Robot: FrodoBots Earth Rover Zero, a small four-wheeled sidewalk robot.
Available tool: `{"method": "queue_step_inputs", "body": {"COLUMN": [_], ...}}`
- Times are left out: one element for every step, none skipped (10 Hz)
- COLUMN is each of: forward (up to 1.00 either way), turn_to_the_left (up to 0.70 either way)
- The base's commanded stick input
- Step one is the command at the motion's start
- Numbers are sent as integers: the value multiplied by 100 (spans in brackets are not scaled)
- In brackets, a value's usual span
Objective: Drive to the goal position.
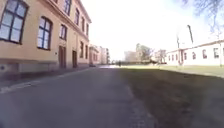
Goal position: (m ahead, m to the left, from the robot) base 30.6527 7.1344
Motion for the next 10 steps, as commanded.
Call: {"method": "queue_step_inputs", "body": {"forward": [85,85,85,85,85,85,85,85,85,85], "turn_to_the_left": [0,0,0,0,0,0,0,0,0,0]}}
